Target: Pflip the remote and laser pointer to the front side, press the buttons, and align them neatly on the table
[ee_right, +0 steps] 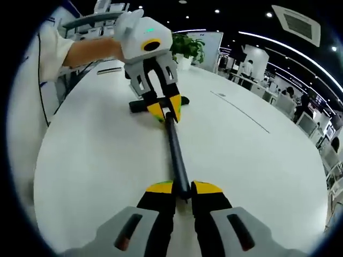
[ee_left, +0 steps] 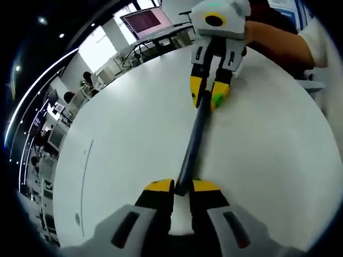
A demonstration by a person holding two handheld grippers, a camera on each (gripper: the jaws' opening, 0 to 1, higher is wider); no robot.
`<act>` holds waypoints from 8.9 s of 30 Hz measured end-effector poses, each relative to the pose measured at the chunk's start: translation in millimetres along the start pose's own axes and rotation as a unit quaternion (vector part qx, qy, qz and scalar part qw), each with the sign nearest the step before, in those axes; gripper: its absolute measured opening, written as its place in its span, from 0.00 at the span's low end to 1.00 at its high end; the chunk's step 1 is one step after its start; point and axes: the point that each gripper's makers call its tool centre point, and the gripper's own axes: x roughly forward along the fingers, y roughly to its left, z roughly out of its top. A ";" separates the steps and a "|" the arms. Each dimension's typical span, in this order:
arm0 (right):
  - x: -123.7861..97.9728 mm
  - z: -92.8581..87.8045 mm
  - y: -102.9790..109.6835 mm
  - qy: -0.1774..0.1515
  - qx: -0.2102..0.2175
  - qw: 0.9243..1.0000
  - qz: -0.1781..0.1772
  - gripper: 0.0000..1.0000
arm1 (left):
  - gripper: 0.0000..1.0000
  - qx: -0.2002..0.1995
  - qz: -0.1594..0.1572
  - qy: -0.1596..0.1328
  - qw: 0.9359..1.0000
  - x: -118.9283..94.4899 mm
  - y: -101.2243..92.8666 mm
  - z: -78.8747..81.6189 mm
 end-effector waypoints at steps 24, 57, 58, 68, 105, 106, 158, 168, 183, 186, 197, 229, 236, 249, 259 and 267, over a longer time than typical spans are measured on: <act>8.4 0.0 -3.8 0.101 -0.096 0.990 -0.012 0.13 | 0.15 -0.005 0.033 -0.001 0.999 -16.9 11.0 11.0; -13.4 20.3 -13.2 0.025 -0.163 0.979 -0.122 0.11 | 0.16 -0.016 0.047 -0.082 0.995 -30.2 19.3 27.0; -14.0 21.7 -14.9 0.023 -0.173 0.976 -0.126 0.11 | 0.16 -0.014 0.049 -0.082 0.995 -29.8 20.2 26.3; -15.4 21.5 -14.3 0.021 -0.175 0.975 -0.132 0.11 | 0.15 0.002 0.059 -0.058 0.997 -25.0 23.6 13.1; -22.0 49.8 17.1 -0.174 0.064 0.982 -0.016 0.12 | 0.15 -0.192 -0.001 -0.305 0.933 -83.7 26.6 68.2; -22.5 51.2 17.5 -0.178 0.066 0.982 -0.016 0.12 | 0.15 -0.183 0.004 -0.305 0.935 -84.2 25.0 69.7; -22.3 104.4 91.9 -0.269 0.243 0.911 0.196 0.12 | 0.17 -0.341 -0.104 -0.474 0.805 -138.0 16.2 105.2; -24.5 105.7 85.5 -0.281 0.271 0.892 0.226 0.12 | 0.15 -0.348 -0.108 -0.474 0.802 -140.4 16.1 104.0; -22.2 113.8 90.6 -0.311 0.302 0.864 0.257 0.12 | 0.16 -0.379 -0.135 -0.483 0.778 -144.1 18.3 104.4; -20.5 114.0 92.1 -0.311 0.299 0.864 0.258 0.12 | 0.15 -0.383 -0.137 -0.481 0.777 -143.4 17.2 103.2; -30.4 124.0 94.2 -0.349 0.311 0.840 0.276 0.12 | 0.12 -0.404 -0.167 -0.504 0.745 -153.3 16.9 109.5; -43.3 130.7 104.3 -0.374 0.330 0.832 0.243 0.12 | 0.12 -0.435 -0.189 -0.483 0.736 -140.0 6.6 113.5; -41.2 127.9 103.3 -0.365 0.326 0.839 0.238 0.12 | 0.12 -0.433 -0.188 -0.484 0.737 -140.6 6.6 114.0; -38.2 128.6 107.1 -0.357 0.315 0.849 0.230 0.12 | 0.11 -0.438 -0.192 -0.480 0.736 -139.8 -0.4 114.5; -36.1 127.8 108.6 -0.353 0.311 0.851 0.233 0.12 | 0.11 -0.430 -0.195 -0.477 0.741 -141.2 -2.8 114.3; -36.9 129.9 108.6 -0.355 0.323 0.842 0.244 0.12 | 0.11 -0.447 -0.206 -0.480 0.726 -141.0 0.0 110.8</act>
